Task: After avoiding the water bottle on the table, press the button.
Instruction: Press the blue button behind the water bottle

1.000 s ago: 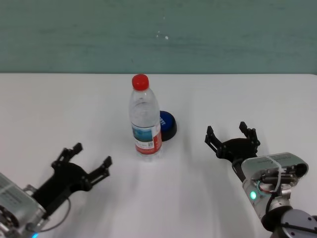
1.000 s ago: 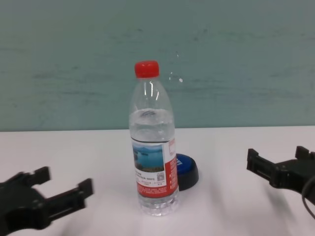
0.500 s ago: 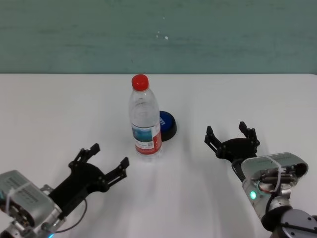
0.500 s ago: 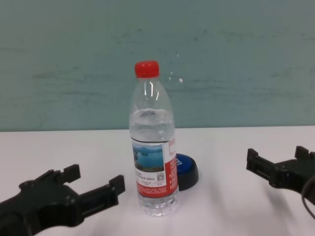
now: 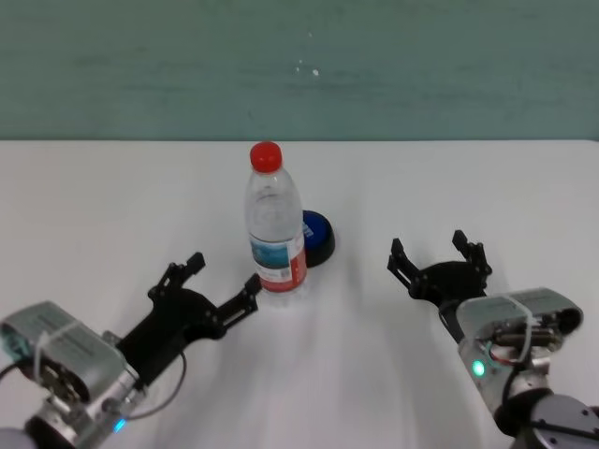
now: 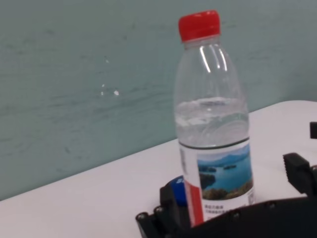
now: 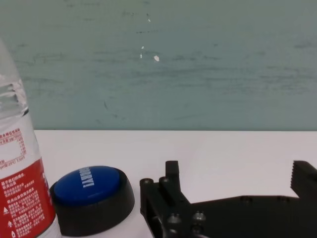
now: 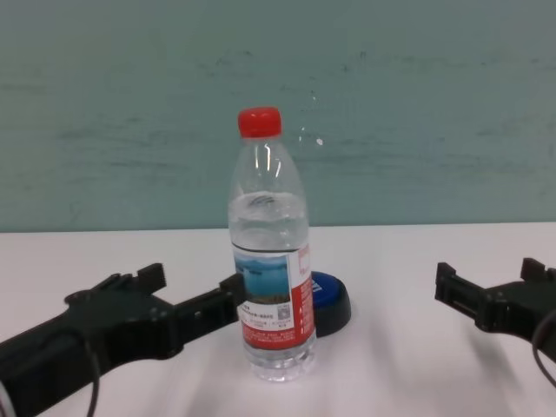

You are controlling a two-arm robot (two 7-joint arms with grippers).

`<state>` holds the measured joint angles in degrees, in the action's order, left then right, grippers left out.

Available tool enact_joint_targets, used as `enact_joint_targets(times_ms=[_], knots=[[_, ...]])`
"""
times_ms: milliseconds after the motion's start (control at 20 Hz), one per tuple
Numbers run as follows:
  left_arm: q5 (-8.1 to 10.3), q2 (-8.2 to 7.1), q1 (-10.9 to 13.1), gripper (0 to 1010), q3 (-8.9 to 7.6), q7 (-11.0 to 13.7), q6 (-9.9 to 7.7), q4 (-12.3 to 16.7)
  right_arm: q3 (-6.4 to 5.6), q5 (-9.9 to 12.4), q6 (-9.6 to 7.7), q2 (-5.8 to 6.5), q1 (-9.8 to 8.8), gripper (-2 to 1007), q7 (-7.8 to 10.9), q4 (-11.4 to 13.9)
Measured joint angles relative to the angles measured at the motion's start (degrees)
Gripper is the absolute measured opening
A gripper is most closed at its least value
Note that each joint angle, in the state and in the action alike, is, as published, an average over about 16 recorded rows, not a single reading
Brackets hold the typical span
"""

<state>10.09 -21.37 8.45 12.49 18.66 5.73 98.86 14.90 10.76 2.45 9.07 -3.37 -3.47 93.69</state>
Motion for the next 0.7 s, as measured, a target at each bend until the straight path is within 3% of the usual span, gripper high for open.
enact_joint_targets(times_ms=[700], knots=[[-0.37,1.03,-1.53,1000,0.65,-0.85,-0.93,-0.52,0.0,0.0,0.0,0.0,0.0,1004,0.0,0.0]])
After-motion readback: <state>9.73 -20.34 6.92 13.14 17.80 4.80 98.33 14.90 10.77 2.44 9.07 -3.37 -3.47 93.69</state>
